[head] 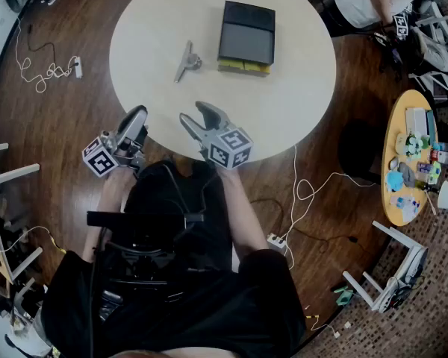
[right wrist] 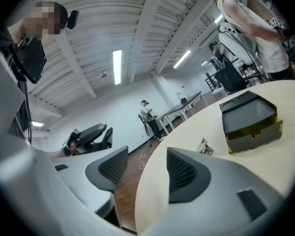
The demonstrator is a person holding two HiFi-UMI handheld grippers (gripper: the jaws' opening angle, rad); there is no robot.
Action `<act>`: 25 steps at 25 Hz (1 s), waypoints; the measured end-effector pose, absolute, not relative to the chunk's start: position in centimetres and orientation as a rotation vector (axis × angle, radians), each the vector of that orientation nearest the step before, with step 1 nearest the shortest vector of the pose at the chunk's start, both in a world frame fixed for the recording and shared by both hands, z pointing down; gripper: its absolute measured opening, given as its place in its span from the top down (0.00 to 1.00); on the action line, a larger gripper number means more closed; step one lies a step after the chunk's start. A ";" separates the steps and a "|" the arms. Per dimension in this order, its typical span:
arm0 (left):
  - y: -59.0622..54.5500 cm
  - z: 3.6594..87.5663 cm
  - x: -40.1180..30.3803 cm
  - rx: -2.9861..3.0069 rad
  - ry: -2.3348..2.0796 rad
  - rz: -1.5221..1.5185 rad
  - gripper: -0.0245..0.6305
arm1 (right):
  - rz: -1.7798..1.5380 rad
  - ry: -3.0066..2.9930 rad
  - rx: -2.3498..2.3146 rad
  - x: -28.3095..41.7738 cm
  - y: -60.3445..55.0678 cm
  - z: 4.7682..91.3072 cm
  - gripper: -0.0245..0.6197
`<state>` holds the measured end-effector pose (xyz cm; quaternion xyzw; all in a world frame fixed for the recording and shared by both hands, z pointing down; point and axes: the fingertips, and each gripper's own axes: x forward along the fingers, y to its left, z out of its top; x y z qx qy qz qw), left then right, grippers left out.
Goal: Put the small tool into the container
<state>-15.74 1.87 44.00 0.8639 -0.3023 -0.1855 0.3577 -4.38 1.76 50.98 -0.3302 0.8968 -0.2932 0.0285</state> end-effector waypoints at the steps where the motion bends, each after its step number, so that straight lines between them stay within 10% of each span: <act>1: 2.0 44.3 -14.9 2.220 -0.775 -0.473 0.89 | -0.917 2.764 -1.035 -3.8 0.7 51.6 0.62; 21: -4.7 48.5 -17.3 2.078 -0.704 -0.520 0.89 | -1.585 2.408 -1.573 -2.6 -18.5 68.4 0.75; 25: -6.5 50.0 -19.9 2.039 -0.703 -0.518 0.89 | -1.672 2.336 -1.528 -3.2 -18.7 68.5 0.92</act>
